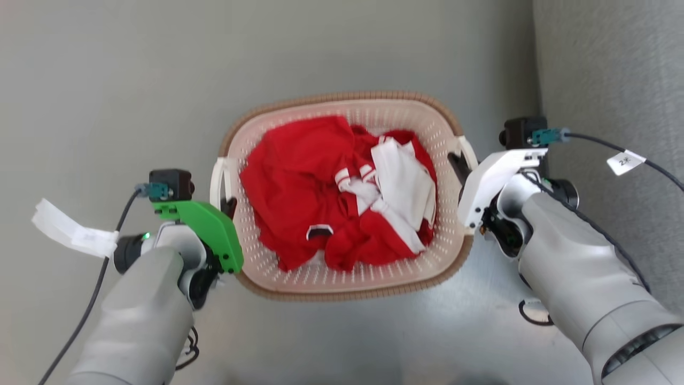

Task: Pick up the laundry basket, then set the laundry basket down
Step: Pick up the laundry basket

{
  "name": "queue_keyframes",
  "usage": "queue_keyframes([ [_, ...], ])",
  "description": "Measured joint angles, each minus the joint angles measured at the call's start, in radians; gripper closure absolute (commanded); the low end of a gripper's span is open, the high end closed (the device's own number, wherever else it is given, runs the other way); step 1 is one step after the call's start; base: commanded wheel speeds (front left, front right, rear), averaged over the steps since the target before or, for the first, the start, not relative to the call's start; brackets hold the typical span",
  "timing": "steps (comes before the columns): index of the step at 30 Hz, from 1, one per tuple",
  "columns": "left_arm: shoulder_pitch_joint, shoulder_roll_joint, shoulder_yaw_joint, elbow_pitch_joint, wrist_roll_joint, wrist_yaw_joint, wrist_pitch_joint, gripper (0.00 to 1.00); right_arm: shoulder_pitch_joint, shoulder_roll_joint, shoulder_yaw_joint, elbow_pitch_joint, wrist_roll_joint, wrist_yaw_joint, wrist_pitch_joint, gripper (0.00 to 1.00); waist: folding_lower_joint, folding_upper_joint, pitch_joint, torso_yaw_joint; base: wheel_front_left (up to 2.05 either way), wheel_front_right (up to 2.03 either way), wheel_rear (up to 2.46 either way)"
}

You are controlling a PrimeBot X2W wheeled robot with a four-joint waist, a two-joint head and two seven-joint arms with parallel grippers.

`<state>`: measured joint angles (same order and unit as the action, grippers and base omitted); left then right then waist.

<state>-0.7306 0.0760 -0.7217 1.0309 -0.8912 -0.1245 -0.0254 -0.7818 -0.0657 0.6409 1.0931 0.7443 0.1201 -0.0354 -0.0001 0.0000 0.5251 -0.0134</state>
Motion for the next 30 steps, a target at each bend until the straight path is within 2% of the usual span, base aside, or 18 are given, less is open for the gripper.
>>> queue_keyframes([
  [20, 0.152, -0.005, -0.080, 0.033, -0.092, 0.000, 0.167, 1.00, 0.154, 0.003, 0.092, 0.037, 0.117, -0.007, 0.174, 1.00, 0.0000, 0.0000, -0.274, -0.010, 0.00, 0.00, 0.00],
  [30, 0.242, -0.010, -0.102, 0.048, -0.137, 0.000, 0.213, 1.00, 0.243, 0.003, 0.130, 0.040, 0.160, -0.007, 0.236, 1.00, 0.0000, 0.0000, -0.407, -0.020, 0.00, 0.00, 0.00],
])
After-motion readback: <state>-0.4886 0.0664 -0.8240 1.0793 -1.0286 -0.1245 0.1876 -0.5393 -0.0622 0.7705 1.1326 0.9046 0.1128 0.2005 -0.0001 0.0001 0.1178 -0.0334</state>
